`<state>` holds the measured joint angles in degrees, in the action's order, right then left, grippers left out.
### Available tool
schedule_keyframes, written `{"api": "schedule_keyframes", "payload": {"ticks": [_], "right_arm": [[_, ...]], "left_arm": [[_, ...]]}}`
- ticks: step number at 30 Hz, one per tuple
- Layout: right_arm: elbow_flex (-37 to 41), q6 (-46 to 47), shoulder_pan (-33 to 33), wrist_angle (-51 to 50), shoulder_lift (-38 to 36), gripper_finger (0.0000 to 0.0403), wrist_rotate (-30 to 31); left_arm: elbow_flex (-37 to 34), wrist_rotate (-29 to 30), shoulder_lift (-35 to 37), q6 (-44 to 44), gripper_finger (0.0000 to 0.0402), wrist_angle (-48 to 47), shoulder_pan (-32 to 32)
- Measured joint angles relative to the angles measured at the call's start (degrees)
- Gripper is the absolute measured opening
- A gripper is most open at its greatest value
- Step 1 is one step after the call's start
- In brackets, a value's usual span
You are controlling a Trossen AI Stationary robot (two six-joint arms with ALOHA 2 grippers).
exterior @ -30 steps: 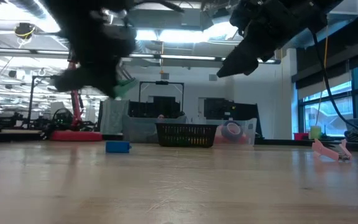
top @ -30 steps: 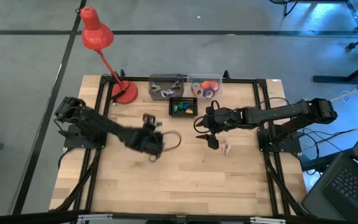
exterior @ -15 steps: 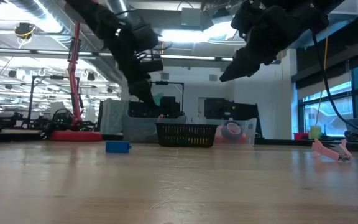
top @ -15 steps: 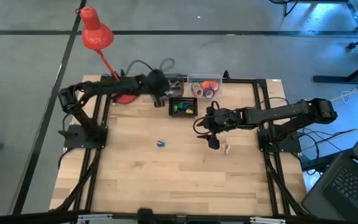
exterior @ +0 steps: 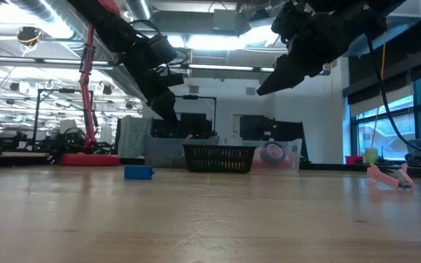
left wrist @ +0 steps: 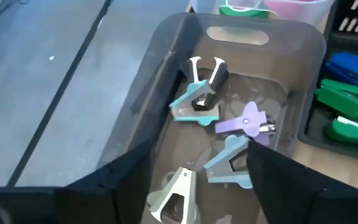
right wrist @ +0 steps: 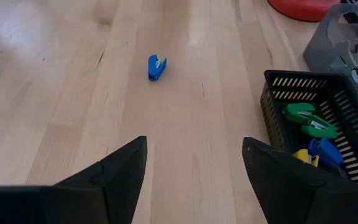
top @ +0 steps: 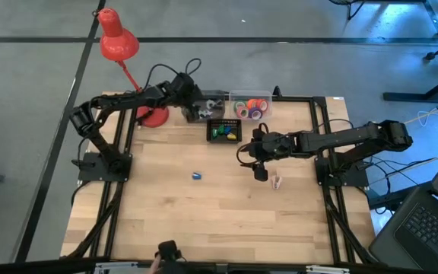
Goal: Pick and place Stapler, Stapler remover, tape
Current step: Put the blue stapler into the black bin
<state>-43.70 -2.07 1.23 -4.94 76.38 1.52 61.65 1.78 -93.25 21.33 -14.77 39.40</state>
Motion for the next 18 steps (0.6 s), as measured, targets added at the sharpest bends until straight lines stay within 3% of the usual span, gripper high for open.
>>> {"api": "schedule_keyframes", "payload": {"ticks": [5, 14, 18], "right_arm": [[0.0, 0.09, 0.01, -0.02, 0.0, 0.0265, -0.02], [0.0, 0.32, 0.0, -0.54, 0.0, 0.0265, -0.01], [0.02, 0.35, 0.0, -0.65, 0.0, 0.0265, 0.0]], "left_arm": [[0.0, 0.0, 0.0, 0.28, 0.0263, -2.77, -1.81], [0.02, -0.51, 0.0, -2.07, 0.0255, -10.43, -7.83], [0.02, -3.55, 0.0, -4.82, 0.0255, -17.02, -10.89]]}}
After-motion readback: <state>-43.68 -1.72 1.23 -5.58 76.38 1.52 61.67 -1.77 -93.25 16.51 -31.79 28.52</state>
